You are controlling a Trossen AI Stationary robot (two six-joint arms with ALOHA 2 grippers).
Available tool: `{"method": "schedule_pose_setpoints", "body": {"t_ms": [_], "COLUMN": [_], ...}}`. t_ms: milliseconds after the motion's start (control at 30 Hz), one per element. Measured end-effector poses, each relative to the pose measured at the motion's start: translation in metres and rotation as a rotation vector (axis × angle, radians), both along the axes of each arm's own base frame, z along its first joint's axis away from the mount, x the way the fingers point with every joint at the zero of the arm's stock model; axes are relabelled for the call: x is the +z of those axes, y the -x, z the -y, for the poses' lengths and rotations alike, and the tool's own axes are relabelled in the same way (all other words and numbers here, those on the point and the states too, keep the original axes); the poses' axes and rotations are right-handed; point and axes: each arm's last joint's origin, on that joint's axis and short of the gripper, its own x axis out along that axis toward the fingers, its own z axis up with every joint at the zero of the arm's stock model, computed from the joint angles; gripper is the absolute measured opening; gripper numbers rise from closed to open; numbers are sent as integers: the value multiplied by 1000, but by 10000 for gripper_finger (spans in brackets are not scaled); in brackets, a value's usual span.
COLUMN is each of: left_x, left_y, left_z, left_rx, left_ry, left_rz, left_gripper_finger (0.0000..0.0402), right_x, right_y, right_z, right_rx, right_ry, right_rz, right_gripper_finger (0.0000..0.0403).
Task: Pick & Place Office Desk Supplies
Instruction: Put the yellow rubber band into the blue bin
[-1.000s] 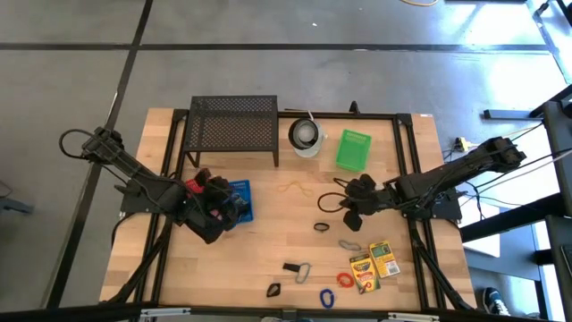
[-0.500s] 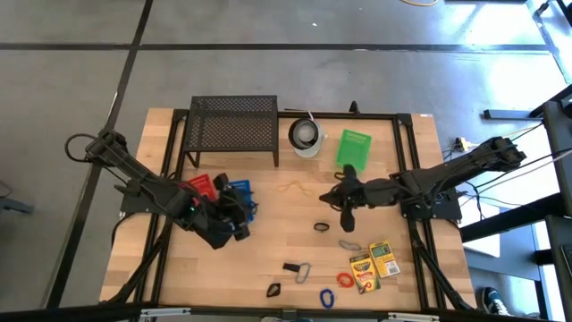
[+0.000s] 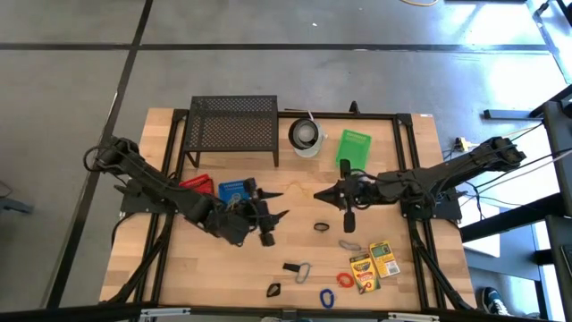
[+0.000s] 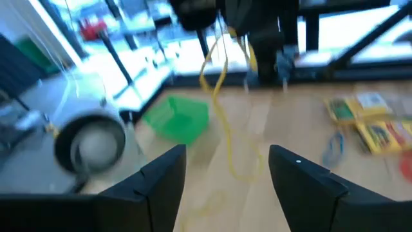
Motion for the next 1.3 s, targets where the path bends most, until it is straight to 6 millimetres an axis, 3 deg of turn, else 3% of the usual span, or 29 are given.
{"method": "schedule_pose_setpoints", "body": {"t_ms": [533, 933, 1133, 1300], "left_x": [-14, -21, -20, -20], "left_y": [-55, -65, -64, -64], "left_z": [-12, -15, -15, -15], "left_rx": [-205, -280, -274, -266], "left_ry": [-83, 0, 28, 32], "left_rz": [152, 190, 210, 212], "left_gripper_finger": [219, 213, 184, 124], "right_x": [-1, 0, 0, 0], "right_y": [-7, -7, -7, -7], "right_z": [-5, -5, -5, -5], "right_rx": [102, 102, 102, 102], "right_ry": [28, 28, 31, 31], "right_rz": [36, 50, 50, 50], "right_gripper_finger": [2, 2, 2, 2]}}
